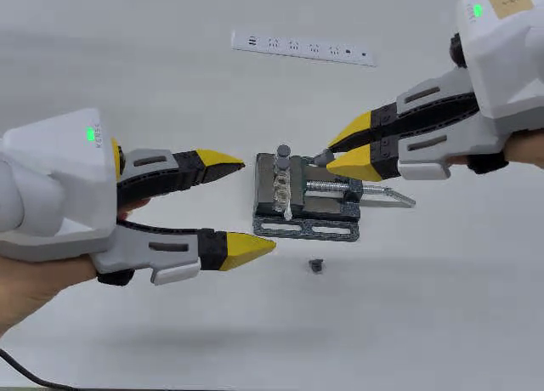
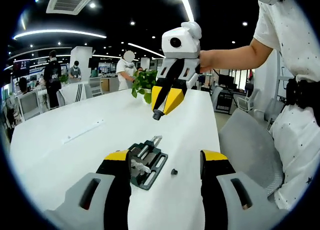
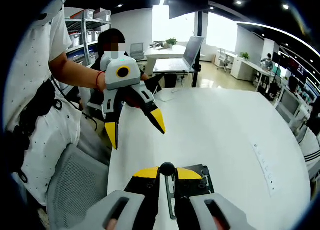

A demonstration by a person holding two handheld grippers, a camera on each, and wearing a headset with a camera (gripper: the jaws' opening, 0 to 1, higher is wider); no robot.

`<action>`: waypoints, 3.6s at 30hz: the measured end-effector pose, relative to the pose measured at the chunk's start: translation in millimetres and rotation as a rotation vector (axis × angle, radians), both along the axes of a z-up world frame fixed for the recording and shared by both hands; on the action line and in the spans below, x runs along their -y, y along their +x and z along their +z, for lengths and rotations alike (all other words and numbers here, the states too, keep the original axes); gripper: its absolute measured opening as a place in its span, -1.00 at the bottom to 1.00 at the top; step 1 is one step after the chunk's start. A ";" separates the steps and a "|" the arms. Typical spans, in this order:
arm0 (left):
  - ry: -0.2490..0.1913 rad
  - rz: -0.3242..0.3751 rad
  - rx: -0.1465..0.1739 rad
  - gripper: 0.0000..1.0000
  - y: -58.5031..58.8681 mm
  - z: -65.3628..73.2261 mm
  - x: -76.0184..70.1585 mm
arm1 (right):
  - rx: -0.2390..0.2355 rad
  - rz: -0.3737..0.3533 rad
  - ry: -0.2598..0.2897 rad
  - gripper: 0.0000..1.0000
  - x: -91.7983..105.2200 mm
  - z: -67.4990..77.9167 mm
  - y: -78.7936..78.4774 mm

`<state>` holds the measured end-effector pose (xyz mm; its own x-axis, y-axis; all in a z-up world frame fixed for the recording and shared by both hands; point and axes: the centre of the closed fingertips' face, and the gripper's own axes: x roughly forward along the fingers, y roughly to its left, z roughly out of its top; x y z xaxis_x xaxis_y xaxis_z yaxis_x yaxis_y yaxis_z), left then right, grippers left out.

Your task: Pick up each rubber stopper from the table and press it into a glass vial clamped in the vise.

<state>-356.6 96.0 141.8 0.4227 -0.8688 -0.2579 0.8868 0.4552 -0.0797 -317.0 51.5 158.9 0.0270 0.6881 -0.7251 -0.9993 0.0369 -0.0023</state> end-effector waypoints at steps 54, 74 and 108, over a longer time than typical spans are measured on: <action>0.052 0.049 -0.029 0.94 -18.4 -62.5 -23.0 | -0.015 0.144 -0.530 -0.90 -18.4 -118.7 51.2; 0.036 0.049 -0.036 0.92 -19.9 -67.4 -28.0 | -0.017 0.143 -0.561 -0.90 -17.6 -129.2 51.7; 0.023 0.055 -0.045 0.87 -20.2 -67.9 -27.3 | -0.014 0.163 -0.692 -0.92 -17.6 -133.1 53.0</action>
